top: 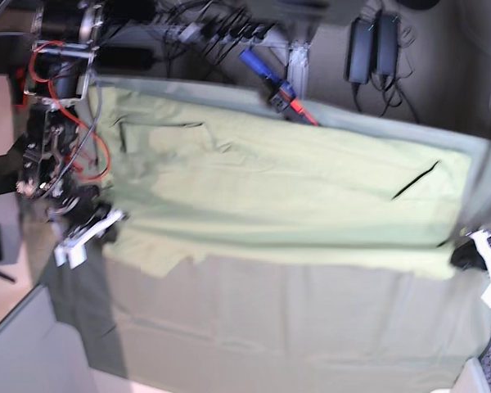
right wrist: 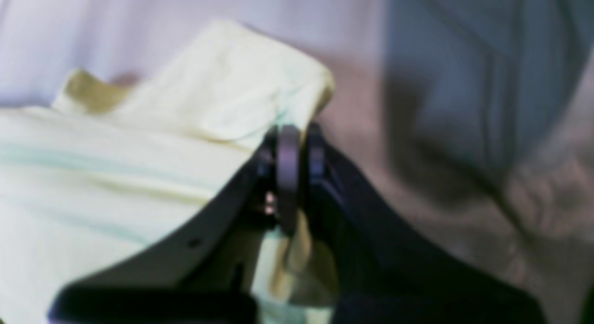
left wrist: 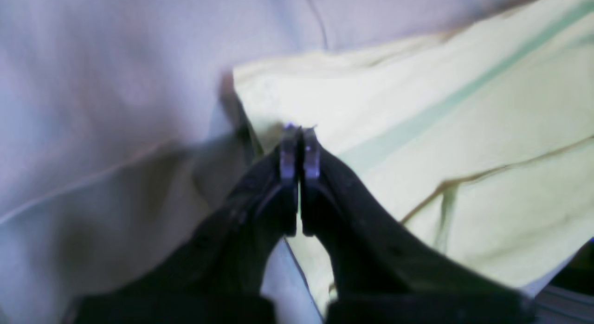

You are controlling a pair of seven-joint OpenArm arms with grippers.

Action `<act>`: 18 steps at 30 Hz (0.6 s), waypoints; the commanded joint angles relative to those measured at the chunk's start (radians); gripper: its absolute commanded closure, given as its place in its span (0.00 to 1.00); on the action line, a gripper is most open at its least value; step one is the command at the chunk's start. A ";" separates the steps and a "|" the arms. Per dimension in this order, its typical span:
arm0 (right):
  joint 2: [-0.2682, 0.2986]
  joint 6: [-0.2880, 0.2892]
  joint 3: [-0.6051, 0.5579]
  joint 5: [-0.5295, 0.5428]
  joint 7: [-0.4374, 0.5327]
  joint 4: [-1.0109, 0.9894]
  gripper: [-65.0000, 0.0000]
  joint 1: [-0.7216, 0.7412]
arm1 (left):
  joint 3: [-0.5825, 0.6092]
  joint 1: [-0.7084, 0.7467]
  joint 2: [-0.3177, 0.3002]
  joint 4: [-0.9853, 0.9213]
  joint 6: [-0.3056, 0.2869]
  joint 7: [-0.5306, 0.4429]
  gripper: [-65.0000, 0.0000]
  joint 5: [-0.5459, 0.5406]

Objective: Fold the T-shirt properly
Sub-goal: 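Fold the hem over toward the folded shoulder edge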

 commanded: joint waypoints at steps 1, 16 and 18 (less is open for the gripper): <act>0.019 0.049 0.013 0.007 0.019 0.032 1.00 -0.002 | -0.008 -0.019 -0.030 0.014 -0.015 -0.001 1.00 -0.015; 0.020 0.050 0.139 0.017 0.020 0.164 1.00 -0.213 | -0.008 0.092 -0.041 0.014 -0.015 0.026 1.00 -0.060; 0.019 0.049 0.140 0.018 0.021 0.164 1.00 -0.228 | -0.008 0.092 -0.041 0.014 -0.015 0.035 1.00 -0.060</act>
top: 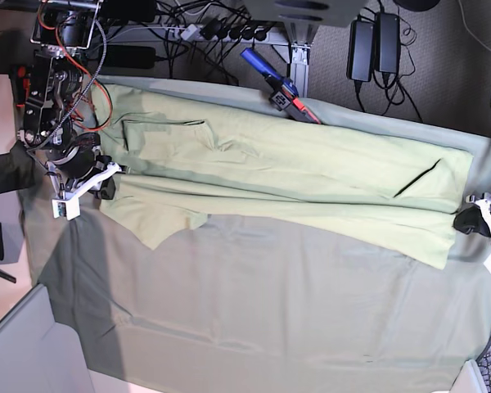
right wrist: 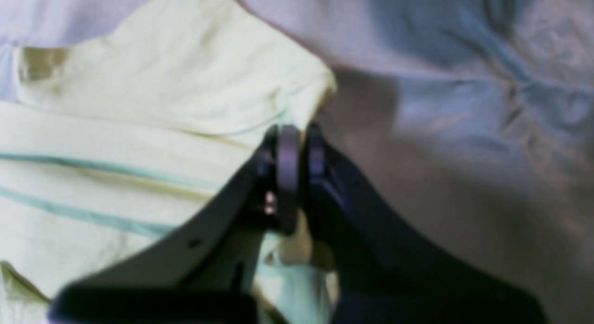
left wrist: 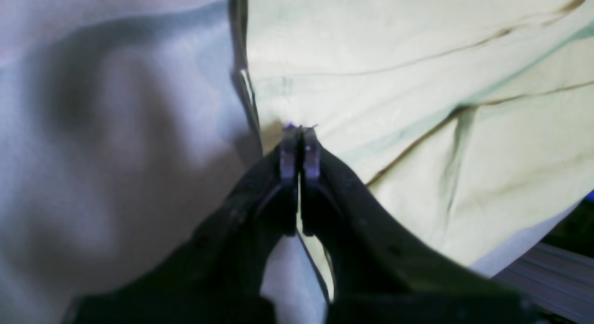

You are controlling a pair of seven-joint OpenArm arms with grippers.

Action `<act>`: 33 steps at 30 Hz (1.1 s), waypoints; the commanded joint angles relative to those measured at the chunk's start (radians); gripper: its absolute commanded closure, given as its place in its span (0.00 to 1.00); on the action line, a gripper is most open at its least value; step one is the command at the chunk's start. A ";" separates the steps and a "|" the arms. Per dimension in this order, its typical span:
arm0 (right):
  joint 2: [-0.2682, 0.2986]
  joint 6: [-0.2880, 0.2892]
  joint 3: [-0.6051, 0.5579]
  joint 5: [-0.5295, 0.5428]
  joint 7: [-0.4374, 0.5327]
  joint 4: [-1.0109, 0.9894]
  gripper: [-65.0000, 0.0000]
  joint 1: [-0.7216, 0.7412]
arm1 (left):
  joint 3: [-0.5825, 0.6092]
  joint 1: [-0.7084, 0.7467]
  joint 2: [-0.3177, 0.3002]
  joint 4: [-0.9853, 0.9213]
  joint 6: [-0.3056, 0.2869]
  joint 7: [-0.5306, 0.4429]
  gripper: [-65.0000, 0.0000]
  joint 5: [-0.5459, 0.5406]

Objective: Fold the T-shirt properly
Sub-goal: 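Fold the hem over toward the folded shoulder edge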

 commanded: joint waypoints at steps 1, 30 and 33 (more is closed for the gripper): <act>0.021 0.049 0.013 0.000 0.021 0.016 1.00 0.004 | -0.009 -0.019 -0.023 0.014 -0.013 0.002 1.00 -0.023; -0.034 0.054 0.226 0.069 -0.028 0.116 0.47 0.042 | -0.009 0.003 -0.023 0.014 -0.013 0.019 0.53 -0.096; -0.034 0.054 0.138 0.018 -0.003 0.034 0.47 0.124 | -0.009 0.003 -0.023 0.014 -0.013 0.020 0.53 -0.096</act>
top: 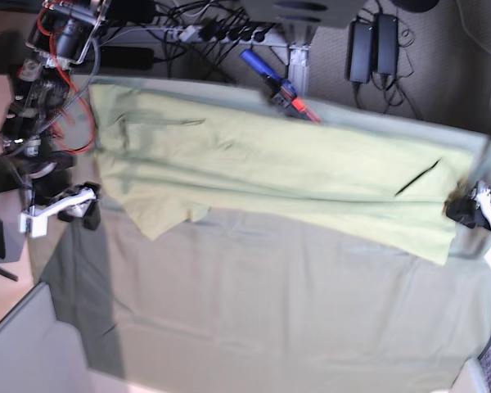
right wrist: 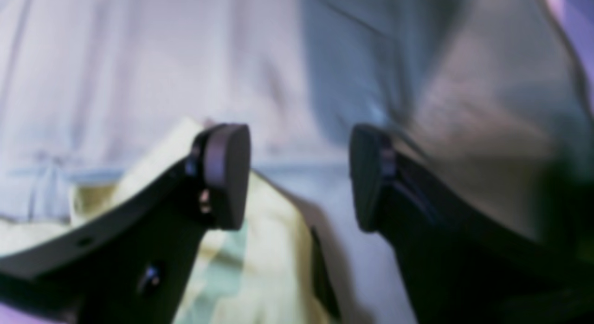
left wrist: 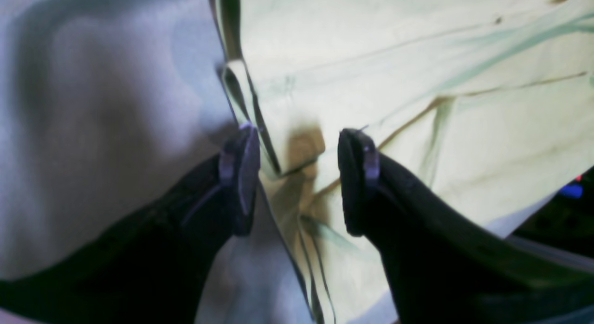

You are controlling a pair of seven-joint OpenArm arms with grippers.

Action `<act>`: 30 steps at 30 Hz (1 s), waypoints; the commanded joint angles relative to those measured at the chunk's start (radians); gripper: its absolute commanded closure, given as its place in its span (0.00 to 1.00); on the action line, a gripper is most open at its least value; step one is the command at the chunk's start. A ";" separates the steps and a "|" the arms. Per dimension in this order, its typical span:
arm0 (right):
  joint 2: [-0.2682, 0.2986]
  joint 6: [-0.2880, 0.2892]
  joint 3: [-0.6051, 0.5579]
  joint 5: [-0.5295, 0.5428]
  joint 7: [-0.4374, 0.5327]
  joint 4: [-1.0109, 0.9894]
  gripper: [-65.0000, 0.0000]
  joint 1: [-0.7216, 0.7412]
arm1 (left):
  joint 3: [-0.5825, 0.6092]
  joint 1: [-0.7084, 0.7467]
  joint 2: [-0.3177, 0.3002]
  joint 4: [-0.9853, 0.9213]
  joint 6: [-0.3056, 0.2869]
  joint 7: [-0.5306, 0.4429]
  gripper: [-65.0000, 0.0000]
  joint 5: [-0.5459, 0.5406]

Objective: Fold the T-shirt properly
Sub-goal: 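Fold the hem over toward the folded shoulder edge, then regrasp the folded shirt ends with both grippers and smooth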

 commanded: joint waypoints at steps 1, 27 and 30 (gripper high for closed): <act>0.018 0.051 -0.027 -0.019 0.027 -0.019 0.47 0.043 | -0.009 -0.019 -0.022 0.014 -0.013 -0.014 0.53 -0.017; -0.009 0.069 -0.384 -0.109 -0.032 -0.154 0.96 0.148 | -0.009 -0.024 -0.017 0.015 -0.013 -0.014 0.53 -0.041; -0.009 0.069 -0.384 -0.109 -0.040 -0.127 1.00 0.148 | -0.009 -0.024 -0.017 0.015 -0.013 -0.014 0.53 -0.041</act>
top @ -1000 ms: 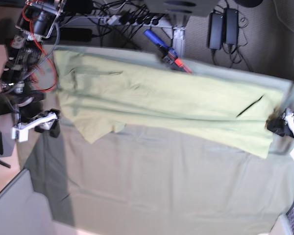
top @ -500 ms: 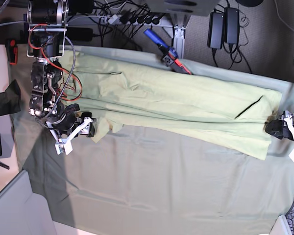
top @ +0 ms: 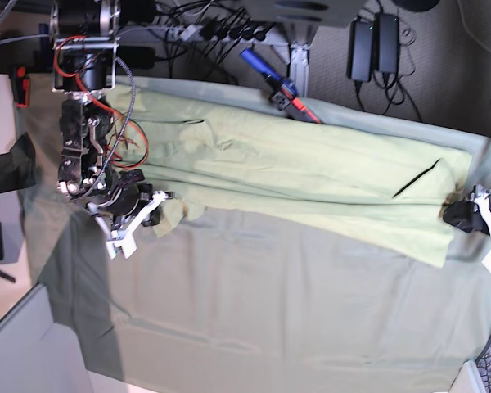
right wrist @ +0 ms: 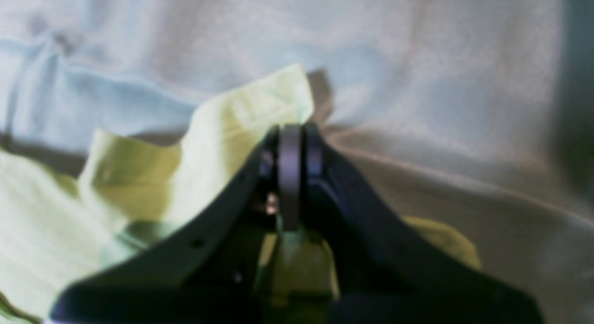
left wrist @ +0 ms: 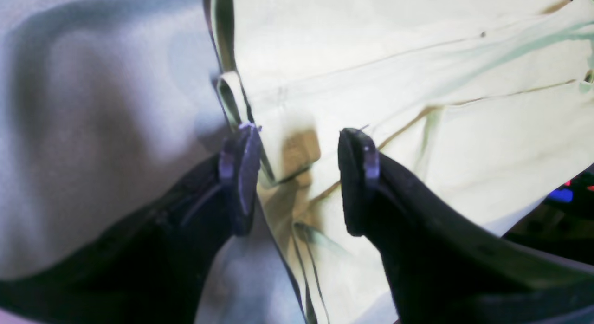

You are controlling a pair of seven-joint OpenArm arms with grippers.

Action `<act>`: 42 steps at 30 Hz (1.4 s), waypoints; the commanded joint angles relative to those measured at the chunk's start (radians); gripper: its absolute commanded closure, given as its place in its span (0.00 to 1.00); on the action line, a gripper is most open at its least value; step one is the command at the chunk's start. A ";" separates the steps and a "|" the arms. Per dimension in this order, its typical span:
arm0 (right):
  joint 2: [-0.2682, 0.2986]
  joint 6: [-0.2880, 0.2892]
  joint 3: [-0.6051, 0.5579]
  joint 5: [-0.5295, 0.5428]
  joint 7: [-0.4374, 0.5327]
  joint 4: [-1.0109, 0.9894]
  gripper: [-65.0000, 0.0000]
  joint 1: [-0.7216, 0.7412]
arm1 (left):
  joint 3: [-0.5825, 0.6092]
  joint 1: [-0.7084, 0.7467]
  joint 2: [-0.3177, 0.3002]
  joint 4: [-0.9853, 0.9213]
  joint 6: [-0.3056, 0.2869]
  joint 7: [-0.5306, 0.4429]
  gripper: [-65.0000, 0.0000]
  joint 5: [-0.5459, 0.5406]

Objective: Fold the T-shirt properly
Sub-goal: 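Regrasp the folded shirt ends with both grippers and smooth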

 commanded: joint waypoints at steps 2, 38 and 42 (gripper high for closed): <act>0.014 0.061 0.005 0.009 0.012 0.025 1.00 0.024 | -0.009 -0.019 -0.019 0.015 -0.013 -0.013 0.53 -0.017; 0.019 0.063 0.282 0.152 -0.115 0.697 0.79 -0.611 | -0.009 0.051 -0.020 0.312 -0.013 -0.052 0.53 0.087; 0.019 0.064 0.282 0.152 -0.113 0.697 0.50 -0.610 | -0.009 0.050 -0.019 0.312 -0.013 -0.168 0.53 0.196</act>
